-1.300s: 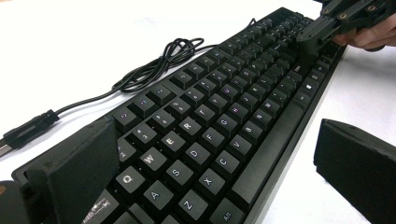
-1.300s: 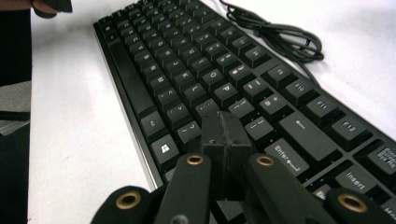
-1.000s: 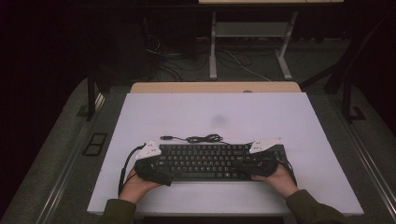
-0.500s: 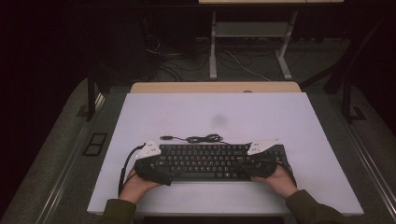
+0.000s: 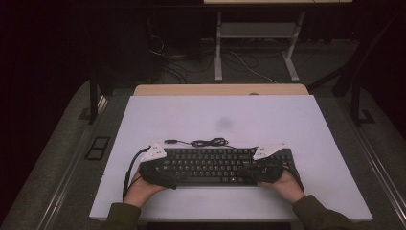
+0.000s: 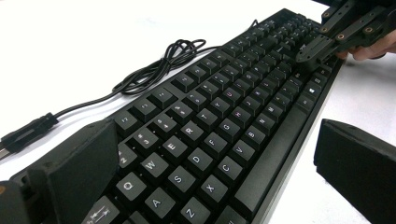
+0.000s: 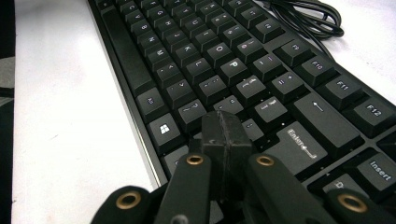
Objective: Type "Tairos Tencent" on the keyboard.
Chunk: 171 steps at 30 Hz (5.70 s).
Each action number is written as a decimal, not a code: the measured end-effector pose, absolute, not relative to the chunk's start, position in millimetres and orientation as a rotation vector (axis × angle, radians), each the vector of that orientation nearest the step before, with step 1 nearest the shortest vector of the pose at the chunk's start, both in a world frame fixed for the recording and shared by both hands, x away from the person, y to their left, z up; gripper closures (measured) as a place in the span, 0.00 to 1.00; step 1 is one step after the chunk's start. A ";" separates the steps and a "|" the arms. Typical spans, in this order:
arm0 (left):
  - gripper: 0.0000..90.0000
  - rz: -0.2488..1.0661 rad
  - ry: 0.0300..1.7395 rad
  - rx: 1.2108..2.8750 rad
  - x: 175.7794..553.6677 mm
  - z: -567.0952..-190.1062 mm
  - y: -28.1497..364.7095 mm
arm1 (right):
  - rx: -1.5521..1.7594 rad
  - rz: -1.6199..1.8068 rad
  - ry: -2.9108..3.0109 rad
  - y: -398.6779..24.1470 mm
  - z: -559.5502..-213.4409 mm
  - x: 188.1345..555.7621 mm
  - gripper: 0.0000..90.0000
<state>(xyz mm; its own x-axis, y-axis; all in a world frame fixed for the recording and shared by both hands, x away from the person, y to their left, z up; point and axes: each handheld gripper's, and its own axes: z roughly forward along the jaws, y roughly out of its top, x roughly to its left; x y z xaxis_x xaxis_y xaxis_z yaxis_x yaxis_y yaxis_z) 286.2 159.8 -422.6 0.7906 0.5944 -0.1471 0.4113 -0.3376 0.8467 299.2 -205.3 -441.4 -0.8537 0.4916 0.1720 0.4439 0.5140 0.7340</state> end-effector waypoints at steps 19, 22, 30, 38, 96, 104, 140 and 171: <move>0.10 0.195 0.755 1.975 298.7 -425.4 144.3 | 0.810 1.270 2.683 -205.0 -441.3 299.1 0.99; 0.15 0.185 0.753 1.974 301.2 -426.0 142.2 | 0.808 1.270 2.683 -205.1 -441.4 299.1 0.99; 0.29 0.169 0.741 1.972 306.2 -427.3 136.8 | 0.805 1.271 2.683 -205.2 -441.5 299.1 0.99; 0.59 0.161 0.757 1.988 312.8 -428.6 131.6 | 0.813 1.274 2.684 -205.4 -441.7 299.2 0.99; 0.96 0.122 0.776 2.093 322.8 -426.9 121.6 | 0.815 1.273 2.683 -205.2 -441.6 299.0 0.99; 0.68 0.146 0.747 2.081 317.0 -426.5 133.8 | 0.817 1.274 2.683 -205.2 -441.6 298.9 0.99; 0.26 0.153 0.716 2.002 300.3 -429.5 153.5 | 0.892 1.448 2.616 -203.2 -432.2 304.9 0.51; 0.30 0.170 0.743 1.976 298.4 -427.4 164.3 | 0.846 1.545 2.544 -171.8 -417.8 329.3 0.34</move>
<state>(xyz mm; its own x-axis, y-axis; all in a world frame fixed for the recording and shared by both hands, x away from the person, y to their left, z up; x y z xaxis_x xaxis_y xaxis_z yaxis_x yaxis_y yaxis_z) 298.4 164.3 -427.4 0.8030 0.5662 -0.1861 0.4292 -0.3327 0.8397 329.3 -171.8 -417.8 -0.8493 0.4731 0.2342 0.4260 0.3521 0.8334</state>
